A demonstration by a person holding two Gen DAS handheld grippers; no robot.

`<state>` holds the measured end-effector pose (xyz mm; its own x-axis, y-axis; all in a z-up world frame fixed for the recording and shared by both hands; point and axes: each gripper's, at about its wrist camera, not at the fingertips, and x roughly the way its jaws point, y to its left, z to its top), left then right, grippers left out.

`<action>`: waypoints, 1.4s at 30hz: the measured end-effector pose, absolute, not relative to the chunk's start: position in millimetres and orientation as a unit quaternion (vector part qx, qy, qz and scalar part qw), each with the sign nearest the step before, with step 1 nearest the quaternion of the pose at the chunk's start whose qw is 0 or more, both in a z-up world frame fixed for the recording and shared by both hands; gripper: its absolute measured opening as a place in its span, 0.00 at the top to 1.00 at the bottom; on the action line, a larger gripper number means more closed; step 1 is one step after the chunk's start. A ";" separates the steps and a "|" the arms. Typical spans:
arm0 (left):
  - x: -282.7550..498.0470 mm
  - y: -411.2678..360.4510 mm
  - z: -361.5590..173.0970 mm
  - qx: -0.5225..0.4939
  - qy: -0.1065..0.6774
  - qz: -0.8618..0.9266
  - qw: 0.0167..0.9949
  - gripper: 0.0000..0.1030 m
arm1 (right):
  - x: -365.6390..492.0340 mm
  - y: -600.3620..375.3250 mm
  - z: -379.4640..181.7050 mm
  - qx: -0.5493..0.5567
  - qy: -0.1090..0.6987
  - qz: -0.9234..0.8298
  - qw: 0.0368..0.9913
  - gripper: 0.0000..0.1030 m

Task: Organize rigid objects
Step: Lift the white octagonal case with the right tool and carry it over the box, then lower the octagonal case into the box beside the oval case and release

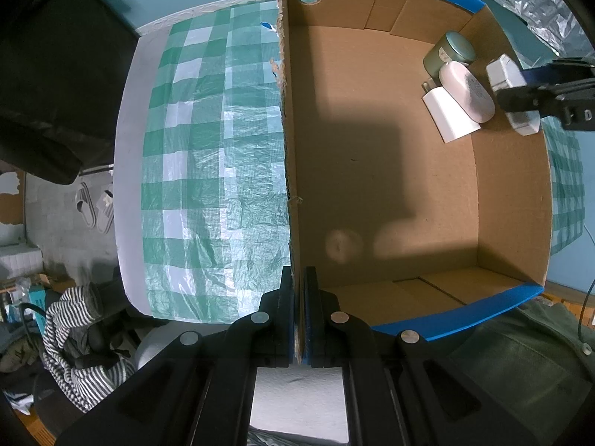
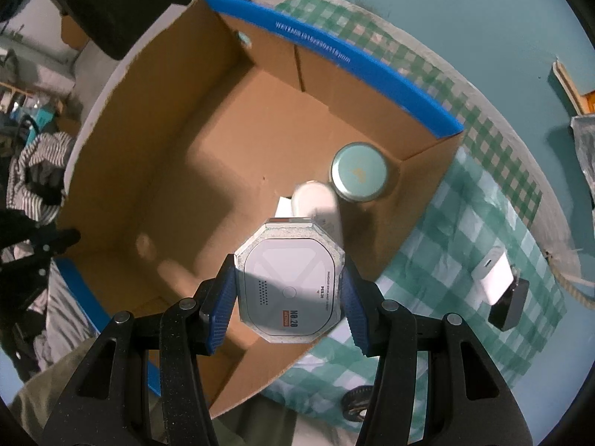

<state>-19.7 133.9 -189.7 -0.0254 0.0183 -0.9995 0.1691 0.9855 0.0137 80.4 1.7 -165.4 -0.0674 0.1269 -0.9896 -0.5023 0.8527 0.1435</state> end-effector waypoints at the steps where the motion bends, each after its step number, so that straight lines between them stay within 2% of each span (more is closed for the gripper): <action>1: -19.8 134.0 -189.8 0.065 0.714 -0.054 0.695 0.96 | 79.5 2.9 -167.2 -0.139 0.692 0.236 0.668 0.48; 15: -20.0 134.3 -189.3 0.065 0.713 -0.054 0.696 0.96 | 74.3 10.9 -182.4 -0.158 0.692 0.243 0.661 0.48; 26: -21.6 134.3 -188.5 0.062 0.713 -0.056 0.696 0.96 | 78.4 -0.2 -166.8 -0.125 0.687 0.238 0.675 0.48; 29: -22.0 133.1 -188.3 0.065 0.712 -0.056 0.696 0.96 | 78.3 -3.1 -162.2 -0.124 0.685 0.232 0.679 0.44; 42: -21.1 134.6 -186.6 0.068 0.710 -0.061 0.698 0.96 | 70.8 -19.0 -136.5 -0.097 0.674 0.224 0.697 0.44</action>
<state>-21.1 134.6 -186.6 -0.0166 0.0116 -0.9998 0.1813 0.9834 0.0084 70.8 -19.0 -136.5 -0.0094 0.1822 -0.9832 -0.4433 0.8806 0.1674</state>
